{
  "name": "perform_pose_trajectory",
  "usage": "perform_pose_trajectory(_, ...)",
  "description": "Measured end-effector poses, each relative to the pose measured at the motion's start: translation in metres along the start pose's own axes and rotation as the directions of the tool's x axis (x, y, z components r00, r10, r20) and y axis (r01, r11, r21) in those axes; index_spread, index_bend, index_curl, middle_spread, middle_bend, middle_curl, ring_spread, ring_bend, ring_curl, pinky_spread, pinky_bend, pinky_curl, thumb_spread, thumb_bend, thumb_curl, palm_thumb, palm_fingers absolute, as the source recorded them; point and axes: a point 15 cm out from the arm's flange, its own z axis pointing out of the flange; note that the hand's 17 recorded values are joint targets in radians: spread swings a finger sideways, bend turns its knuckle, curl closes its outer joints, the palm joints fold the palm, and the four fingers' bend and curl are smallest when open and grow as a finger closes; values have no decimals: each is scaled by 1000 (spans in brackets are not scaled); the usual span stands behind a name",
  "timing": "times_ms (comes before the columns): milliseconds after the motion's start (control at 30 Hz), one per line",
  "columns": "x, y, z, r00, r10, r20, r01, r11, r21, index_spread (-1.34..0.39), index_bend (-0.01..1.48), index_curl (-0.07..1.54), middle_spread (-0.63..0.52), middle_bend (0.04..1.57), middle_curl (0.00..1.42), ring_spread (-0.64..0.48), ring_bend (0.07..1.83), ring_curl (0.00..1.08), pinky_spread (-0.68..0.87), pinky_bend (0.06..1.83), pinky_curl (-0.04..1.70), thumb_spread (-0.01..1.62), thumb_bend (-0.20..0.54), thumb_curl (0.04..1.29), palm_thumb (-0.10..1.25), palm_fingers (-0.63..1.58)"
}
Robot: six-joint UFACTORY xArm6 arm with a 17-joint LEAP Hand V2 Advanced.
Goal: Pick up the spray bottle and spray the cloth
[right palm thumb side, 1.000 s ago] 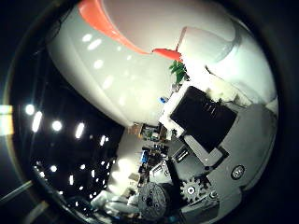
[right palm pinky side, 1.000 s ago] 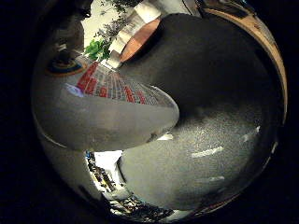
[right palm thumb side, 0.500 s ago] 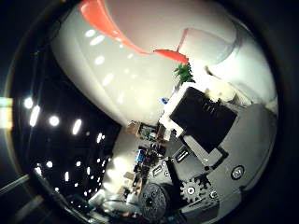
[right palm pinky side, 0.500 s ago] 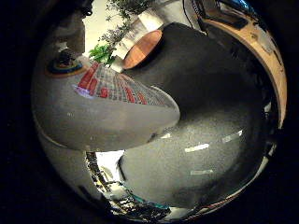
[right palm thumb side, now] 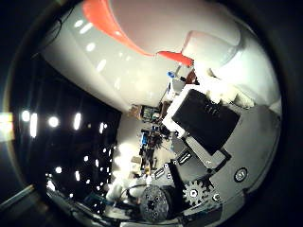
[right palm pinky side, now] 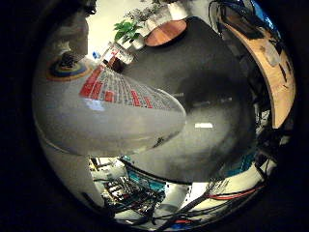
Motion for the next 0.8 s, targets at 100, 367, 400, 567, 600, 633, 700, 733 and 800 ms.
perform_pose_trajectory(100,-20,8,-11,998,-23,-50,22,1000,-15,-269,1153,683,-163,1344,686,-221,1398,642,-309,1321,617,660,-14,1053,1073,1199)
perform_pose_trajectory(367,-68,-1,-19,978,-89,-186,76,994,-78,-270,1150,678,-173,1345,681,-227,1397,644,-313,1316,621,641,-16,1066,1063,1202)
perform_pose_trajectory(400,-74,-2,-16,971,-104,-215,84,991,-102,-270,1150,678,-173,1346,681,-225,1397,645,-314,1316,622,636,-16,1068,1062,1200)
perform_pose_trajectory(567,-97,-26,4,944,-156,-291,102,976,-191,-272,1153,681,-174,1348,679,-226,1396,648,-314,1315,624,606,-16,1070,1062,1200)
perform_pose_trajectory(600,-102,-30,13,944,-158,-291,99,973,-208,-272,1154,681,-174,1348,679,-227,1396,648,-314,1315,624,603,-16,1071,1062,1200)
perform_pose_trajectory(633,-105,-31,21,944,-160,-289,96,970,-224,-271,1156,682,-174,1347,678,-228,1395,648,-314,1314,624,598,-17,1071,1059,1201)
perform_pose_trajectory(700,-112,-31,40,945,-165,-282,90,961,-262,-272,1155,683,-174,1348,678,-230,1395,649,-314,1315,625,588,-17,1072,1055,1199)
perform_pose_trajectory(733,-112,-30,51,943,-168,-288,82,954,-288,-272,1156,683,-174,1348,677,-229,1395,649,-314,1314,625,584,-16,1073,1055,1202)
perform_pose_trajectory(800,-109,-28,75,936,-174,-305,62,937,-343,-271,1153,682,-174,1345,676,-227,1401,646,-315,1310,625,580,-16,1074,1055,1206)
